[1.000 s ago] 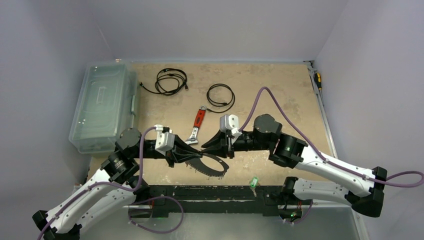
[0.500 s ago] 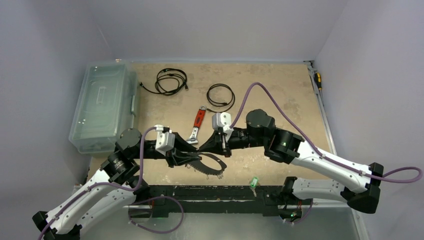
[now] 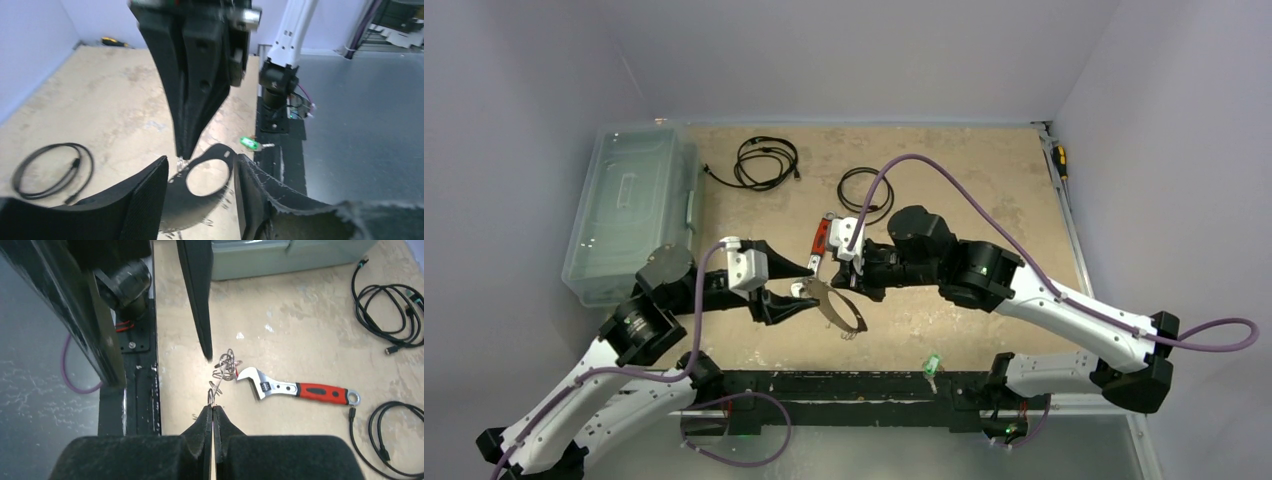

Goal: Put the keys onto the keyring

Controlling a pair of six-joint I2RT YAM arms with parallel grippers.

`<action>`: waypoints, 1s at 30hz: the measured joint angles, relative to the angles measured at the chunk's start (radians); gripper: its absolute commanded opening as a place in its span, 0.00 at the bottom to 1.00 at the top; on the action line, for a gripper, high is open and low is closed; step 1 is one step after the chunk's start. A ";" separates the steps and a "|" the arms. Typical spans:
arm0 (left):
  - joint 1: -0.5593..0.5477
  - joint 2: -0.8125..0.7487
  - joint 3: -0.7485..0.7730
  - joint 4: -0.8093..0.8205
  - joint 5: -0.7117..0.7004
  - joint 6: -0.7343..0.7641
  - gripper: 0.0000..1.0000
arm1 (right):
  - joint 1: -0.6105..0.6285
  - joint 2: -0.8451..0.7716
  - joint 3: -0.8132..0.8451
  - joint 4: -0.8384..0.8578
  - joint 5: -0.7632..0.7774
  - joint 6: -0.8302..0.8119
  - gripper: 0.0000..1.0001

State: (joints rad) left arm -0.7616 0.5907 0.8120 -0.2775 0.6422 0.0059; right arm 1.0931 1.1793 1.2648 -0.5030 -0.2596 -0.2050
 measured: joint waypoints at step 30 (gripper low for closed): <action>-0.001 0.189 0.059 -0.008 0.087 0.058 0.01 | 0.034 -0.047 0.032 -0.078 0.007 -0.032 0.00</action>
State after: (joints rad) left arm -0.7624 0.7799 0.8711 -0.2852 0.7296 0.0643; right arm 1.1275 1.1320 1.2968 -0.5812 -0.2527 -0.2367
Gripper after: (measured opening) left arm 0.107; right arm 0.005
